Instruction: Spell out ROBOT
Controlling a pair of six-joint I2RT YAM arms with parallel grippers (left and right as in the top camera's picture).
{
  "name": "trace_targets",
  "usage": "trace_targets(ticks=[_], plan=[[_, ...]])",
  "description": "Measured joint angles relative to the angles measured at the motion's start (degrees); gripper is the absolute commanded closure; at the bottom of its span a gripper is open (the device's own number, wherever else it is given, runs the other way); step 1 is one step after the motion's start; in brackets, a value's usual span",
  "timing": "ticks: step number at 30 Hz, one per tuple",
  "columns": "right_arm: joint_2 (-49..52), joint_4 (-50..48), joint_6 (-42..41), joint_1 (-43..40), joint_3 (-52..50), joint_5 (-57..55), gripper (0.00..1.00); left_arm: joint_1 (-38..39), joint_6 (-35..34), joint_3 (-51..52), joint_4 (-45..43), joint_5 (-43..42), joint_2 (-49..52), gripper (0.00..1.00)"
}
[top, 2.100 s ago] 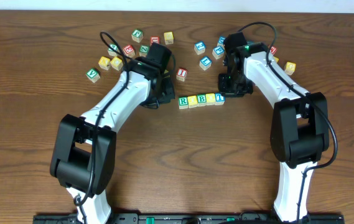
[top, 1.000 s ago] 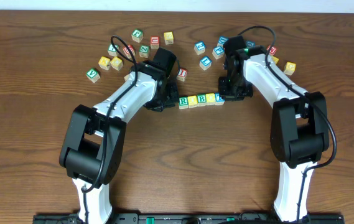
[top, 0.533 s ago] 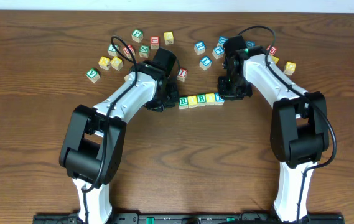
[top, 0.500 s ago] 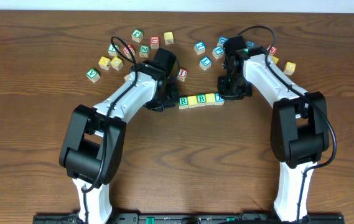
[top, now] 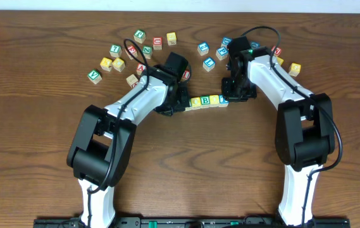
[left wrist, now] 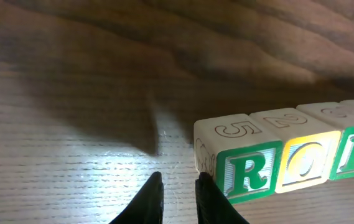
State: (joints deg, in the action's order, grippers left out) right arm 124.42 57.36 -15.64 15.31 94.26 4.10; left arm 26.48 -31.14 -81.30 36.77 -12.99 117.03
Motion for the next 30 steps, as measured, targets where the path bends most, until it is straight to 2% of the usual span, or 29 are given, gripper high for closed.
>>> trace_targets(ticks=[16,30], plan=[[0.00,0.02,1.88,0.42,0.00,-0.15,0.88,-0.11,0.17,0.02,-1.09,0.31,0.00,0.81],[0.00,0.13,4.04,2.67,0.00,-1.90,0.90,-0.37,6.45,0.02,0.46,1.81,0.00,0.81]])
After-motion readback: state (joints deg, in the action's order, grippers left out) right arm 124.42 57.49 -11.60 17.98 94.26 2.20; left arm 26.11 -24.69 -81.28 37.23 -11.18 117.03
